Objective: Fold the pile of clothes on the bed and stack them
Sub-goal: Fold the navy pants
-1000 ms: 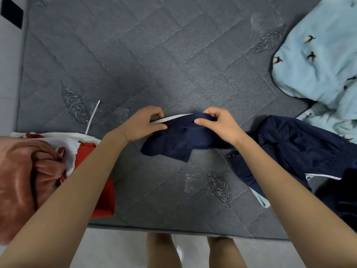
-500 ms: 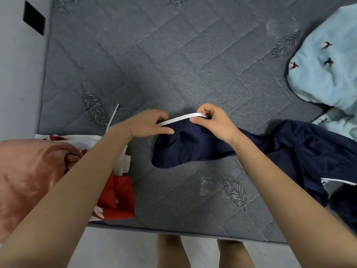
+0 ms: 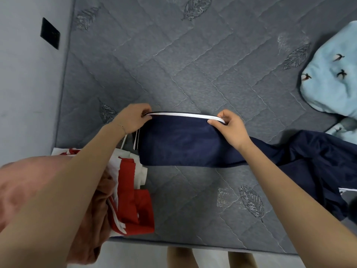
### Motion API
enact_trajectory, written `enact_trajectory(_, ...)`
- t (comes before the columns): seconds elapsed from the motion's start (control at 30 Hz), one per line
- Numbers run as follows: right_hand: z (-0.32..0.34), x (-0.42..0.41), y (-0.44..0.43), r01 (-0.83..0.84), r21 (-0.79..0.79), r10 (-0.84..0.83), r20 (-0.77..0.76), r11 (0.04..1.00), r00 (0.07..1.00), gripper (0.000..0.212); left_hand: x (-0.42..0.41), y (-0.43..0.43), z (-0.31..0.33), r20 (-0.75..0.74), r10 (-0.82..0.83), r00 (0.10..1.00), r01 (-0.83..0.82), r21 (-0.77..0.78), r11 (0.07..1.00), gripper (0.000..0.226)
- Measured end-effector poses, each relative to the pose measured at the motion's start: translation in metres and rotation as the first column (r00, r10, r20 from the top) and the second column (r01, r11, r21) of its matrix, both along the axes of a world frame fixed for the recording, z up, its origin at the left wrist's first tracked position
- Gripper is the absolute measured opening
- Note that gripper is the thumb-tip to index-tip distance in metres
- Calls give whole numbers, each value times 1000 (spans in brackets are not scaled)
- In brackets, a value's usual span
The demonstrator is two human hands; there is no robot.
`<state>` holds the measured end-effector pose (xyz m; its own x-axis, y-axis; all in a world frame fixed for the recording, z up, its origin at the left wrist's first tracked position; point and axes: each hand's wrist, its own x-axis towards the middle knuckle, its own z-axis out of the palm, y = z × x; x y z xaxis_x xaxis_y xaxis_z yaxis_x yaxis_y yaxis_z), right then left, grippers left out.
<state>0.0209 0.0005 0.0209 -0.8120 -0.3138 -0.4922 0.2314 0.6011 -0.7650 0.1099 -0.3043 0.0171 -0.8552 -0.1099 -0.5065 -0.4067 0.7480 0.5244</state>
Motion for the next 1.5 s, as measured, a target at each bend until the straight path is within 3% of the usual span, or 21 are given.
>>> enact_trajectory(0.13,-14,-2,-7,8,92,0,-86,996,996,18,9,-27,-19,-41,129,991,-134,-147,980,24)
enact_trajectory(0.23,-22,-2,-16,-10,124,21,-87,992,996,11,10,-38,-27,-18,270,963,-271,-78,959,28)
enact_trajectory(0.43,-41,-4,-33,-23,133,29,-37,991,999,8,4,-35,-36,31,317,948,-319,54,946,17)
enact_trajectory(0.63,-41,-11,-40,31,83,-21,-124,996,992,6,-10,-47,-29,-133,382,915,-381,30,924,41)
enact_trajectory(0.73,-45,-14,-42,31,100,-12,-182,994,983,4,-15,-45,-28,-166,289,943,-319,-201,926,39)
enact_trajectory(0.83,-53,-12,-41,-8,263,84,-278,965,957,15,-18,-30,-39,-182,85,980,-147,-362,921,37)
enact_trajectory(1.0,-51,-7,-15,-93,407,229,-300,909,926,36,-23,24,-52,-202,-70,977,-6,-353,936,51)
enact_trajectory(1.13,-49,-8,30,-94,433,233,-282,897,931,41,-31,81,-55,-172,-188,967,126,-320,939,57)
enact_trajectory(1.5,-60,-22,162,-123,506,294,-274,854,916,53,-56,227,-74,-169,-370,914,334,-206,920,53)
